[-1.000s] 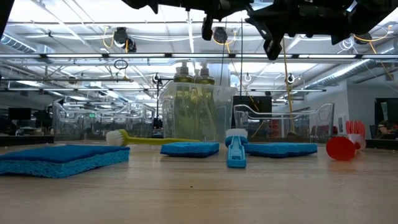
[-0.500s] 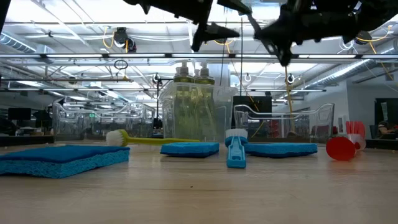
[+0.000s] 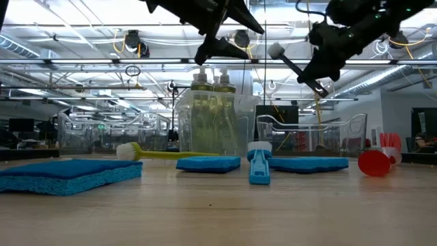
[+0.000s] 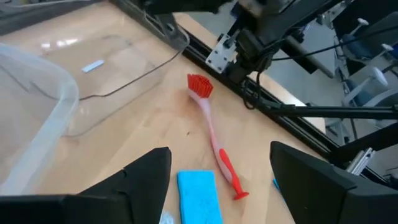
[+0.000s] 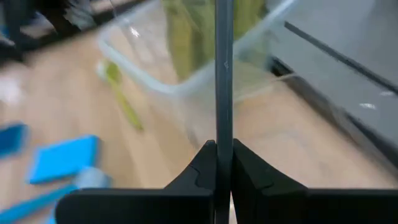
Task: Pick & Place Kitchen Sink Supplies
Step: Put the gray dish brush into the right transparent bin
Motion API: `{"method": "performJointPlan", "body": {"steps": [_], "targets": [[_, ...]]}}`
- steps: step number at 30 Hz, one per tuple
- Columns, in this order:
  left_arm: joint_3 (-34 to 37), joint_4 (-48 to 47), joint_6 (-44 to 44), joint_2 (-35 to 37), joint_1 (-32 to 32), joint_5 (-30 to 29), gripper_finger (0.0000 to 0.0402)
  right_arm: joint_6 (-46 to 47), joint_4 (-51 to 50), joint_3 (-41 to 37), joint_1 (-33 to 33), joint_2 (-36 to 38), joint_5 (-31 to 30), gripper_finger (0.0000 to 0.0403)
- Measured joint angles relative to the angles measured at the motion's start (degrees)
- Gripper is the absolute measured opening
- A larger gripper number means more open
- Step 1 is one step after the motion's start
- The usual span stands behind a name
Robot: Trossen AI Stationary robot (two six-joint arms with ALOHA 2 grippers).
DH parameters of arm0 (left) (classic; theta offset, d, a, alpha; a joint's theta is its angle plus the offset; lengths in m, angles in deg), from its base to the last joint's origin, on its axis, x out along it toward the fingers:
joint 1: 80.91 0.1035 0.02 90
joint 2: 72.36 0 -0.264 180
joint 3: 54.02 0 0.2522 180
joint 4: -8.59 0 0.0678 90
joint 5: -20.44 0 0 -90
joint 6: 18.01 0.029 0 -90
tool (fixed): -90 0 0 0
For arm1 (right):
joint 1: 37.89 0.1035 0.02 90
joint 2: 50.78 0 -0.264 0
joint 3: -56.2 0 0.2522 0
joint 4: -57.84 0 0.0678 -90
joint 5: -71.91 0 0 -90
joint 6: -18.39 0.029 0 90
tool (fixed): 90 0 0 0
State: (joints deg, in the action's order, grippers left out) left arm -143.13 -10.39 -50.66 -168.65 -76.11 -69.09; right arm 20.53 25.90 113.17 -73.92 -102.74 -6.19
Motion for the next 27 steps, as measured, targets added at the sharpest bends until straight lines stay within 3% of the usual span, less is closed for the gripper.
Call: {"method": "performJointPlan", "body": {"steps": [6, 11, 20, 27], "targets": [[0.0, 0.16, 0.59, 0.0, -0.08, 0.96, 0.0259, -14.01, -14.41, 7.85, -0.98, -8.61, -8.27, 0.001], [0.0, 0.17, 0.62, 0.0, -0.33, 0.96, 0.0254, -18.56, -19.45, 8.91, -1.47, -12.8, -10.5, 0.001], [0.0, 0.2, 1.84, 0.0, -0.37, 0.94, 0.0271, -25.63, -20.64, 8.91, -1.97, -19.06, -15.91, 0.001], [0.0, 0.25, 1.55, 0.0, -0.9, 0.92, 0.0258, -30.92, -18.4, 8.89, -4.27, -24.9, -16.75, 0.001]]}}
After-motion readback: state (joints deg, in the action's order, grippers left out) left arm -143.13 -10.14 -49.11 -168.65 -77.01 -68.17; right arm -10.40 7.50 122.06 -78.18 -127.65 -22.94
